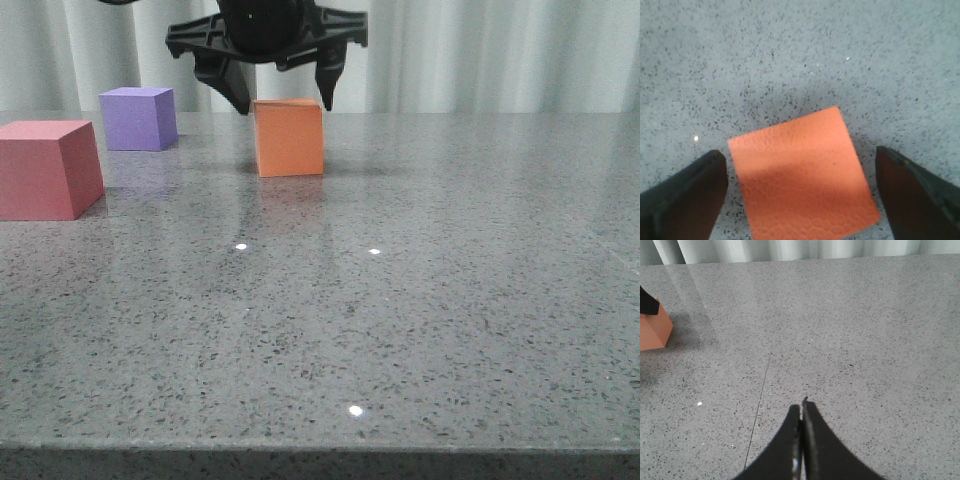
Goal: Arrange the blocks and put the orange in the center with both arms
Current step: 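Lower the left gripper over the orange cube and close it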
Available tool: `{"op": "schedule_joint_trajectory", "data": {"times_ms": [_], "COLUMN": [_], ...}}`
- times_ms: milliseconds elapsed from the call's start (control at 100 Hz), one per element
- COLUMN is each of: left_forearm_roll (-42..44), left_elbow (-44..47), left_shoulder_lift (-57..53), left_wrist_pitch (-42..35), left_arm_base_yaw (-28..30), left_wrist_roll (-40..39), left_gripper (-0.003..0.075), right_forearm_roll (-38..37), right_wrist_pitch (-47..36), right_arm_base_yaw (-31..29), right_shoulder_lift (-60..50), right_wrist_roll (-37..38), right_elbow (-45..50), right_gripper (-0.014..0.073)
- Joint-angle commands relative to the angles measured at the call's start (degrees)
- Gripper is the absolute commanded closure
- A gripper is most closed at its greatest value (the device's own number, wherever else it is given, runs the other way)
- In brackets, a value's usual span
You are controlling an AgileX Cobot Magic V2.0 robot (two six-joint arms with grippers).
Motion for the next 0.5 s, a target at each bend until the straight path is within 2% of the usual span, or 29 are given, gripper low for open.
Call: {"op": "schedule_joint_trajectory", "data": {"times_ms": [0, 260, 490], "left_forearm_roll": [0.8, 1.5, 3.0], "left_elbow": [-1.9, -1.9, -2.0], "left_shoulder_lift": [-2.2, -1.3, -2.1], "left_wrist_pitch": [-1.5, 0.4, 0.5], "left_arm_base_yaw": [-0.4, -0.8, -1.6], "left_wrist_roll": [-0.6, -0.6, 1.1], "left_gripper": [0.0155, 0.0167, 0.0326], "right_forearm_roll": [-0.5, -0.5, -0.5], "right_wrist_pitch": [-4.4, -4.4, -4.4], "right_arm_base_yaw": [-0.3, -0.3, -0.3], "right_shoulder_lift": [0.2, 0.2, 0.2], "right_wrist_roll": [-0.2, -0.2, -0.2], "right_elbow": [-1.6, -1.6, -1.6], "right_gripper": [0.0662, 0.0662, 0.0662]}}
